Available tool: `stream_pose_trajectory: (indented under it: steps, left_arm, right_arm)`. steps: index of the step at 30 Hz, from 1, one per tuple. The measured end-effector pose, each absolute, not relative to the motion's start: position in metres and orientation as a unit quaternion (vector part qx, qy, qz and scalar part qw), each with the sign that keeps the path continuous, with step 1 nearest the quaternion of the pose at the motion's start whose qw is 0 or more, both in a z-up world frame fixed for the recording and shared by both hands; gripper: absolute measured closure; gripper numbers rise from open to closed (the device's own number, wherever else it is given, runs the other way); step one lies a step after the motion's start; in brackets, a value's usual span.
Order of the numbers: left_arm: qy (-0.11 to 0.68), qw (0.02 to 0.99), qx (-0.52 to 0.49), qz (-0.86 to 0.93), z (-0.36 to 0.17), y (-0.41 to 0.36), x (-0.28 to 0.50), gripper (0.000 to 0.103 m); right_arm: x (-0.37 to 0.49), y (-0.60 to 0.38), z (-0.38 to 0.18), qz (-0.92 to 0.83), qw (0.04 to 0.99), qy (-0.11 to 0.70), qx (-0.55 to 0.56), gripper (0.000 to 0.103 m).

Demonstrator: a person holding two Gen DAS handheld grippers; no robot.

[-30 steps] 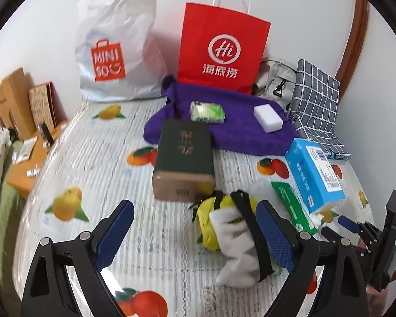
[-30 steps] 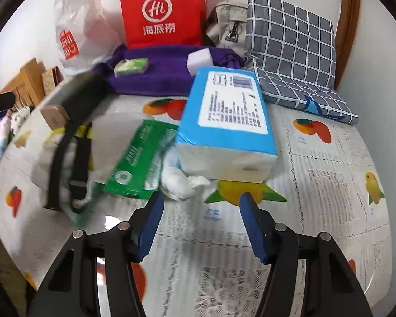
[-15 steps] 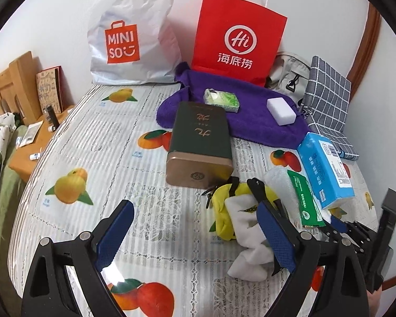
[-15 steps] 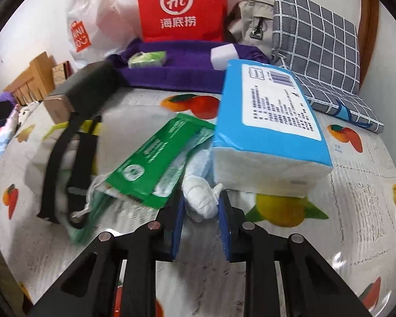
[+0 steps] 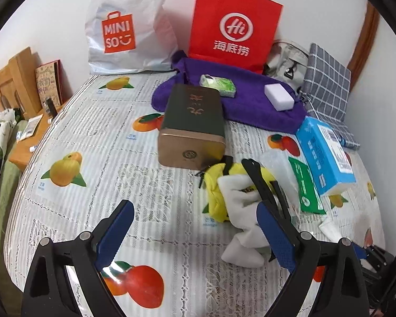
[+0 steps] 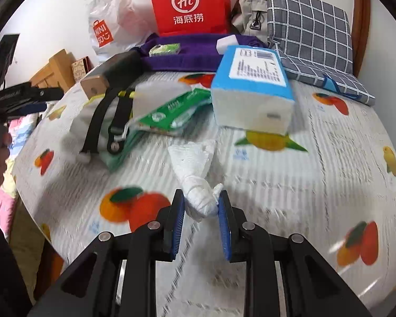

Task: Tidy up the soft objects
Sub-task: 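Grasp the white crumpled cloth with the right tool while the left tool grasps the yellow cloth bag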

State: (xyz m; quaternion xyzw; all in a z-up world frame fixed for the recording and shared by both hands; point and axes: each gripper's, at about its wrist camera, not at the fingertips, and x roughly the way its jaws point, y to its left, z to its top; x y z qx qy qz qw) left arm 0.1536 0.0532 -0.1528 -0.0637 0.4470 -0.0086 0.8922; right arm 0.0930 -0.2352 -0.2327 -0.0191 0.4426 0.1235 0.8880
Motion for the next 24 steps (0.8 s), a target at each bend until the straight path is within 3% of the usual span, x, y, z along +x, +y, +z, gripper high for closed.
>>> stream_pose_trajectory:
  steps: [4, 6, 9, 14, 16, 17, 18, 21, 24]
  left_arm:
    - [0.452, 0.891, -0.035, 0.002, -0.16, 0.041, 0.151, 0.009]
    - [0.457, 0.889, -0.025, 0.002, -0.165, 0.036, 0.15, 0.009]
    - [0.459, 0.888, -0.026, -0.002, -0.169, 0.034, 0.151, 0.009]
    - [0.453, 0.89, -0.045, 0.017, -0.173, 0.04, 0.162, 0.012]
    - [0.455, 0.888, -0.064, 0.017, -0.175, 0.046, 0.169, 0.016]
    - [0.456, 0.886, -0.076, 0.016, -0.177, 0.049, 0.172, 0.02]
    - [0.457, 0.885, -0.087, 0.018, -0.179, 0.052, 0.176, 0.021]
    - [0.456, 0.883, -0.105, 0.021, -0.184, 0.058, 0.184, 0.029]
    - [0.46, 0.879, -0.124, 0.012, -0.193, 0.063, 0.193, 0.042]
  right_arm:
    - [0.087, -0.245, -0.237, 0.107, 0.892, 0.439, -0.023, 0.073]
    - [0.085, -0.248, -0.237, 0.113, 0.894, 0.434, -0.014, 0.055]
    - [0.083, -0.248, -0.234, 0.116, 0.904, 0.411, -0.011, 0.044]
    - [0.095, -0.241, -0.239, 0.114, 0.907, 0.404, -0.014, 0.044]
    - [0.1, -0.238, -0.246, 0.112, 0.903, 0.415, -0.017, 0.052]
    - [0.101, -0.237, -0.249, 0.109, 0.902, 0.417, -0.022, 0.063]
    - [0.1, -0.235, -0.249, 0.102, 0.906, 0.41, -0.032, 0.068]
    - [0.099, -0.235, -0.249, 0.106, 0.906, 0.407, -0.043, 0.075]
    - [0.1, -0.238, -0.249, 0.11, 0.906, 0.406, -0.035, 0.075]
